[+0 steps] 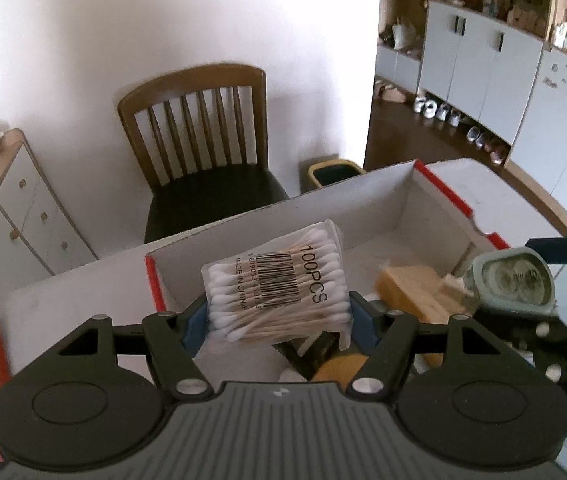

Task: Organize objects
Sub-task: 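Carry the cotton swab pack and tape dispenser with both tools over the red box, then open both tools to drop the swab pack and tape dispenser in the box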

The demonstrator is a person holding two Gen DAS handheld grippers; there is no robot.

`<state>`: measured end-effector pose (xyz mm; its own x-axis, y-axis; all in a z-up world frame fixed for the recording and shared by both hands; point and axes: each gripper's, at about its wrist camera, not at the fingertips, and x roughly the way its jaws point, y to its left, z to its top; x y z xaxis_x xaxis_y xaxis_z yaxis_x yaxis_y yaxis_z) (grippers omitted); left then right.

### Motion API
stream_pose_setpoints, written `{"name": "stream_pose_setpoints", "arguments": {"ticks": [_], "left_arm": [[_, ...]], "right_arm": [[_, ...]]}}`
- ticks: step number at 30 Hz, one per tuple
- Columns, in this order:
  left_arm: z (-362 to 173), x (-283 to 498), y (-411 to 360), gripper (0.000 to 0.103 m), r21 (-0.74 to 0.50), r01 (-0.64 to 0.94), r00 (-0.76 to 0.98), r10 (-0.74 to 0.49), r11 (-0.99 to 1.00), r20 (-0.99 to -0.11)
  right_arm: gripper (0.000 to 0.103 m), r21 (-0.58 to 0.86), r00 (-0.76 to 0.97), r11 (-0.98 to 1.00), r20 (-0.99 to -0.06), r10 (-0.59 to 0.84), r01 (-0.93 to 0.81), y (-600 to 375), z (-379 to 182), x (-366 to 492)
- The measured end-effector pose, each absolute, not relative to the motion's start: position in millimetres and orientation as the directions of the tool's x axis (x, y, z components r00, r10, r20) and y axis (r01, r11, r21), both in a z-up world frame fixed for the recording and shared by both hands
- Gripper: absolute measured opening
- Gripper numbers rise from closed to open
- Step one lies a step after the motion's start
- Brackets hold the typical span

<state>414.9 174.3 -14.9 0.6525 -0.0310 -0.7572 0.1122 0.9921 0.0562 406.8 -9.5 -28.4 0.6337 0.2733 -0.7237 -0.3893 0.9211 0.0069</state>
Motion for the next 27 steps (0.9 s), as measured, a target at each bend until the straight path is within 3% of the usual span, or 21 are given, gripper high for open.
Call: {"name": "stream_pose_setpoints", "arguments": {"ticks": [7,27], "left_arm": [[-42.6,438.7,163.6,0.07,0.128,0.137,0.609,0.019,0.982,-0.793],[-88.5,458.0,157.2,0.071,0.144,0.199,0.509,0.024,0.969,-0.86]], "right_arm": [[0.075,-0.017,0.603,0.911,-0.754,0.259,-0.411,3.1,-48.3,420.6],[0.074,-0.02,0.56,0.885,-0.781,0.277,-0.465,12.2,-70.2,418.0]]}}
